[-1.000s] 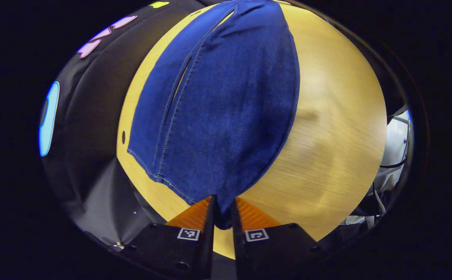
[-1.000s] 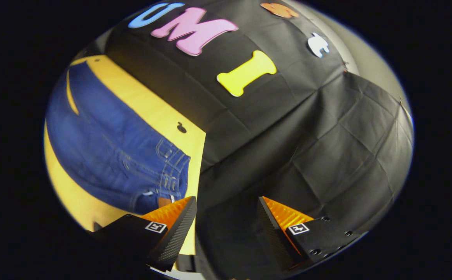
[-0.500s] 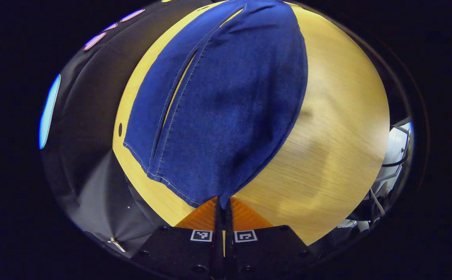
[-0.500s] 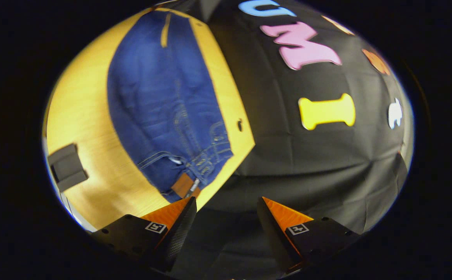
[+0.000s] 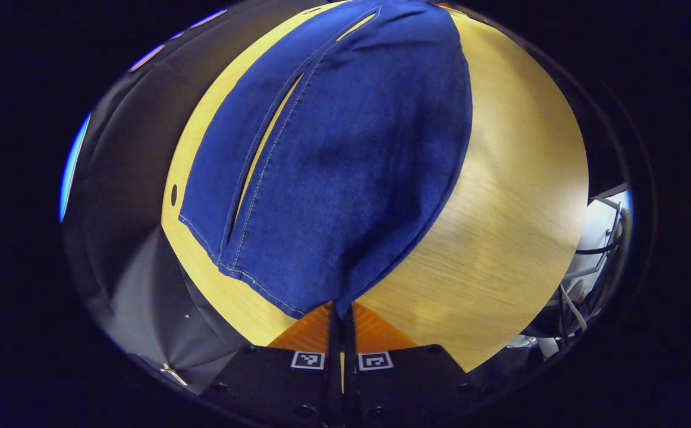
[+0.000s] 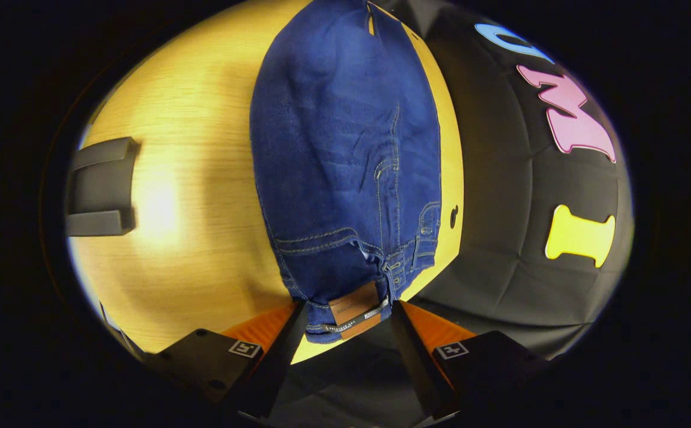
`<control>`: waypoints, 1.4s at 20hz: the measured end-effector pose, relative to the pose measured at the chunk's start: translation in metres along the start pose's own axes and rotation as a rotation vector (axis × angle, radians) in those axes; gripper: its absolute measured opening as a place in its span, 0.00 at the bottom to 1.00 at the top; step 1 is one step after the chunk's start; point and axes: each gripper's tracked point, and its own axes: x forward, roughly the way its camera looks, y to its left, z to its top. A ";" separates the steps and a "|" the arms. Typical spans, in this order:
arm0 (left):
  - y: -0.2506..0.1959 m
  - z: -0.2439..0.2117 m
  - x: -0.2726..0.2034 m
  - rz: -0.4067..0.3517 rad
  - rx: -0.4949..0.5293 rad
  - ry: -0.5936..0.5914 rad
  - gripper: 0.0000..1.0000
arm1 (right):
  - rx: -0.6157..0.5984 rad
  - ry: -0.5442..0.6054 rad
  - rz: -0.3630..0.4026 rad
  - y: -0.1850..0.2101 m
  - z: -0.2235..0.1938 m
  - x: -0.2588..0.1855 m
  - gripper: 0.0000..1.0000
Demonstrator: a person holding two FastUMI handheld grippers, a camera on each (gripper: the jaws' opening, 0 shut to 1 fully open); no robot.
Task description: Grasp the waist and the cuffs of the jeans and fold them to make the two legs overlap; first hold the waist and fold one-third of the jeans toward the cuffs, then hold the cuffs and fold the remaining one-third in the same direction to finish folding.
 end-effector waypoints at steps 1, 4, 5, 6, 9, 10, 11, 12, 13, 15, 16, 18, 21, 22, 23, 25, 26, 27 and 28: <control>-0.001 0.000 0.001 0.004 -0.001 -0.002 0.07 | 0.006 0.001 0.020 0.003 0.000 0.003 0.90; 0.000 0.000 0.000 0.012 -0.014 -0.001 0.07 | -0.024 0.007 0.055 0.011 0.003 0.008 0.66; 0.000 0.001 0.001 0.013 -0.020 -0.004 0.07 | -0.023 0.013 0.059 0.011 0.002 0.009 0.60; 0.000 0.000 0.001 0.014 -0.024 -0.005 0.07 | -0.003 0.023 0.074 0.014 0.002 0.012 0.53; 0.001 0.002 0.001 0.016 -0.020 -0.006 0.07 | 0.069 0.040 0.085 0.007 0.004 0.016 0.28; 0.001 0.001 0.001 0.016 -0.019 -0.006 0.07 | 0.088 0.047 0.093 0.007 0.005 0.020 0.18; 0.000 0.001 0.001 0.017 -0.022 -0.005 0.06 | 0.113 0.060 0.108 0.004 0.006 0.019 0.08; 0.001 0.001 0.002 0.018 -0.026 -0.004 0.07 | 0.140 0.066 0.126 0.006 0.005 0.020 0.08; 0.001 0.001 0.002 0.013 -0.035 0.000 0.06 | 0.157 0.075 0.139 0.005 0.003 0.019 0.06; 0.000 0.005 0.000 -0.021 -0.083 -0.010 0.06 | 0.147 0.080 0.141 -0.002 0.004 0.013 0.06; 0.005 0.011 -0.005 -0.029 -0.119 -0.032 0.06 | 0.139 0.075 0.134 -0.009 0.007 0.007 0.07; 0.015 0.027 -0.018 -0.052 -0.185 -0.101 0.06 | 0.197 0.065 0.121 -0.028 0.009 -0.002 0.06; 0.029 0.039 -0.036 -0.138 -0.234 -0.140 0.06 | 0.288 0.035 0.071 -0.078 0.021 -0.015 0.06; 0.033 0.040 -0.040 -0.166 -0.250 -0.146 0.06 | 0.314 0.023 0.051 -0.094 0.026 -0.018 0.06; 0.037 0.043 -0.046 -0.198 -0.275 -0.152 0.06 | 0.341 0.015 0.034 -0.112 0.030 -0.018 0.06; 0.049 0.052 -0.059 -0.284 -0.347 -0.171 0.06 | 0.417 -0.003 -0.003 -0.147 0.040 -0.019 0.06; 0.061 0.053 -0.060 -0.305 -0.377 -0.181 0.06 | 0.470 -0.016 -0.015 -0.163 0.046 -0.023 0.06; 0.073 0.056 -0.063 -0.322 -0.407 -0.188 0.06 | 0.526 -0.024 -0.024 -0.179 0.049 -0.024 0.06; 0.087 0.057 -0.065 -0.331 -0.432 -0.194 0.06 | 0.590 -0.024 -0.027 -0.194 0.051 -0.023 0.06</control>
